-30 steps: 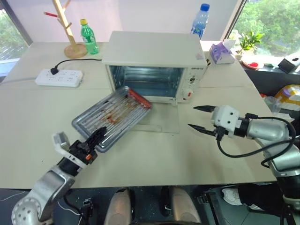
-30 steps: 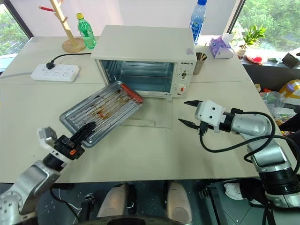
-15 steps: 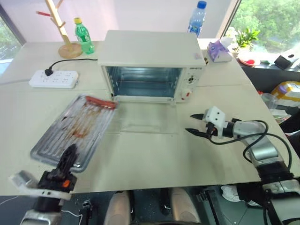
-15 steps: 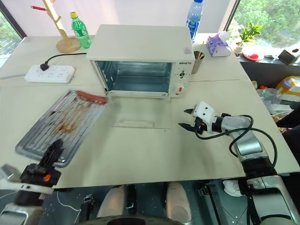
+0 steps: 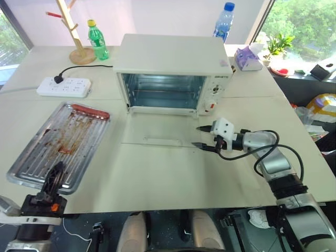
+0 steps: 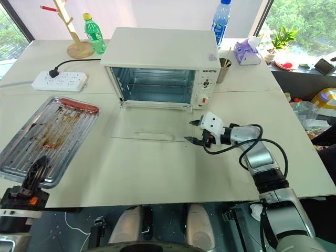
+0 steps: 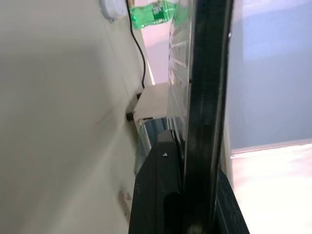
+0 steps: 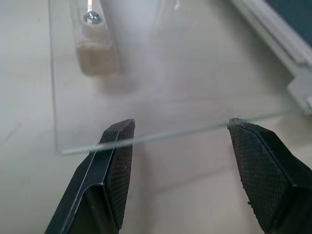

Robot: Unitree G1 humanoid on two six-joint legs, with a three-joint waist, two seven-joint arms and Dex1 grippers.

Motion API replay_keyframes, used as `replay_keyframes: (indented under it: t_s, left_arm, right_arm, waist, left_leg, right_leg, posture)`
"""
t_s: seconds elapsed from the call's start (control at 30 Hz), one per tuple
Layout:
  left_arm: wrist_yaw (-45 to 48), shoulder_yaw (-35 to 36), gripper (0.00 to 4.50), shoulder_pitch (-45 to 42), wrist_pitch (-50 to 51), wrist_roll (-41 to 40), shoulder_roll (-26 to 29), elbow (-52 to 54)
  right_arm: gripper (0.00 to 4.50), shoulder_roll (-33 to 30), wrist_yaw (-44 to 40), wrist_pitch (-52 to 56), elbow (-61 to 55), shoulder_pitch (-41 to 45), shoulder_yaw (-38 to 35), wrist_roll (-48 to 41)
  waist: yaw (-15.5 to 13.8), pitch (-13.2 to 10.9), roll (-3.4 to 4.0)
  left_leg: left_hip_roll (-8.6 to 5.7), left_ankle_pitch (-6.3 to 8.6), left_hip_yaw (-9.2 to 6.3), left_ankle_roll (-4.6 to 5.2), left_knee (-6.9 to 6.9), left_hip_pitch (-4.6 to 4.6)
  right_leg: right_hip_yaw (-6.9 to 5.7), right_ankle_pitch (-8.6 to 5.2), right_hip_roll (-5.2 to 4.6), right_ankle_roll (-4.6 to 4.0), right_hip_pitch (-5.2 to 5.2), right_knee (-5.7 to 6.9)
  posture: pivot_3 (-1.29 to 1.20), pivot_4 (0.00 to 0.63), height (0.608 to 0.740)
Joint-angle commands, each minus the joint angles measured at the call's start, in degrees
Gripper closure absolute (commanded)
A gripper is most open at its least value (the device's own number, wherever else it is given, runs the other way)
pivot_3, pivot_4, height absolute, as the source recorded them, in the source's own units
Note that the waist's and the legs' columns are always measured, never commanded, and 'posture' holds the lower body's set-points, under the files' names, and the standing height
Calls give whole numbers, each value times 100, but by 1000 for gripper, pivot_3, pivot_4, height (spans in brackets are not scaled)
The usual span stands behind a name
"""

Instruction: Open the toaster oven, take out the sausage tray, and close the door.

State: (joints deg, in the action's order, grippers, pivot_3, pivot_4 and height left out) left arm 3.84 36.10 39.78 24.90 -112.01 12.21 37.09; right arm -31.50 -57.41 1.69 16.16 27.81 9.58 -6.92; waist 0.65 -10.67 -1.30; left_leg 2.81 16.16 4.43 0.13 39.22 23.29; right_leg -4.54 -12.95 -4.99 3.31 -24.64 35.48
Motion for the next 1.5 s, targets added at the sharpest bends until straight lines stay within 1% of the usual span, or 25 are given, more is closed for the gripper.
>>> replay_keyframes:
  t_s: [0.03,0.17,0.27,0.37,0.47,0.57,0.7,0.8,0.9,0.93,0.97,1.0,1.03,1.1,1.2,1.3,1.37,1.5]
  left_arm:
    - [80,537,4500,-262,291,-99,179,-188]
    - [51,829,4500,-511,677,-99,231,-483]
    - [64,896,4500,-604,974,-99,264,-630]
    - [42,891,4500,-699,1191,-99,306,-712]
    - [23,891,4500,-787,1466,-99,495,-945]
    - [38,929,4500,-951,1761,-99,732,-1195]
    - [145,864,4500,-1203,2271,-99,1213,-1559]
    - [343,641,4500,-1458,2844,-99,1877,-1977]
    - [545,358,4500,-1887,3367,-99,2535,-2570]
    - [630,260,4500,-2049,3533,-99,2725,-2770]
    - [713,128,4500,-2224,3694,-99,2929,-2953]
    - [794,8,4500,-2383,3841,-99,3092,-3103]
    - [867,-146,4500,-2562,3974,-99,3246,-3229]
    - [1004,-457,4500,-2943,4214,-99,3465,-3461]
    - [1063,-1028,4500,-3636,4420,-78,3612,-3796]
    - [1127,-1639,4500,-4483,4607,168,3528,-4194]
    - [1273,-2017,4500,-5082,4778,462,3404,-4493]
    - [1732,-2536,4500,-6114,5071,1277,3147,-5164]
  right_arm:
    - [1397,241,140,254,-275,320,-86,-142]
    - [1397,354,386,582,-403,786,-444,-350]
    - [1397,298,466,886,-495,1029,-661,-532]
    - [1397,118,239,1172,-1007,733,-654,-678]
    - [1397,-172,-115,1471,-1708,282,-642,-941]
    - [1397,-489,-427,1843,-2206,-1,-763,-1268]
    - [1397,-970,-802,2369,-2708,-244,-995,-1787]
    - [1397,-1331,-1012,2739,-3029,-497,-1192,-2156]
    - [1397,-1547,-1026,2956,-3223,-715,-1338,-2339]
    - [874,-1597,-997,3046,-3268,-762,-1387,-2406]
    - [589,-1636,-972,3103,-3319,-806,-1449,-2464]
    - [133,-1665,-931,3164,-3370,-843,-1508,-2510]
    - [50,-1694,-884,3218,-3424,-882,-1578,-2548]
    - [50,-1743,-757,3326,-3559,-971,-1730,-2624]
    - [50,-1801,-517,3537,-3788,-1132,-1996,-2773]
    - [50,-1887,-345,3737,-4035,-1373,-2299,-2912]
    - [50,-1948,-257,3793,-4192,-1575,-2484,-2947]
    - [50,-1975,2,3965,-4502,-1944,-2792,-3072]
  waist:
    - [8,-1,2]
    - [15,-4,7]
    - [12,-5,9]
    - [-20,-2,5]
    - [-95,2,-2]
    - [-124,-2,4]
    - [-129,-3,6]
    - [-147,-1,3]
    - [-146,-3,10]
    - [-140,-2,9]
    - [-138,-3,10]
    - [-132,-3,10]
    - [-127,-4,11]
    - [-129,-4,12]
    - [-139,-6,15]
    - [-152,-6,16]
    - [-182,-6,16]
    - [-135,-5,13]
  left_leg:
    - [2,0,0,0,0,0]
    - [3,0,1,0,0,0]
    - [4,0,1,-1,0,0]
    - [5,0,1,-1,-2,0]
    - [4,0,-5,-2,-8,2]
    - [4,0,-1,-2,-6,3]
    - [4,-1,-4,-5,-3,-1]
    - [6,-1,-7,-5,-7,2]
    - [7,-1,-6,-5,-9,4]
    - [6,-1,-5,-5,-9,4]
    - [7,-1,-5,-5,-8,3]
    - [7,-1,-5,-5,-8,3]
    - [7,-1,-4,-5,-8,3]
    - [8,-1,-3,-6,-9,4]
    - [6,-1,0,-6,-13,8]
    - [2,-3,0,-9,-12,10]
    - [-2,-5,2,-11,-11,10]
    - [-9,-7,11,-13,-10,10]
  right_leg:
    - [0,0,1,0,0,3]
    - [0,1,0,0,-6,8]
    - [1,2,-1,0,-7,8]
    - [-2,1,-1,-1,-7,9]
    - [-7,0,-2,-1,-4,5]
    - [-6,0,-8,-1,-6,4]
    - [-6,4,-13,-5,-7,6]
    - [-7,2,-12,-4,-10,6]
    - [-10,2,-12,-5,-13,6]
    - [-10,3,-13,-5,-14,6]
    - [-10,3,-12,-5,-14,6]
    - [-9,3,-15,-5,-14,8]
    - [-9,3,-14,-5,-16,7]
    - [-8,3,-15,-5,-18,8]
    - [-7,4,-18,-4,-25,8]
    - [-8,5,-20,-3,-23,10]
    - [-8,5,-22,-3,-20,9]
    - [-8,6,-23,0,-15,7]
  posture:
    - [0,150,722]
    - [0,150,722]
    - [0,150,722]
    - [0,150,722]
    - [0,150,722]
    - [0,150,722]
    - [0,150,722]
    - [0,150,722]
    - [0,150,722]
    - [0,150,722]
    - [0,150,722]
    - [0,150,722]
    - [0,150,722]
    - [0,150,722]
    - [0,150,722]
    - [0,150,722]
    - [0,150,722]
    - [0,150,722]
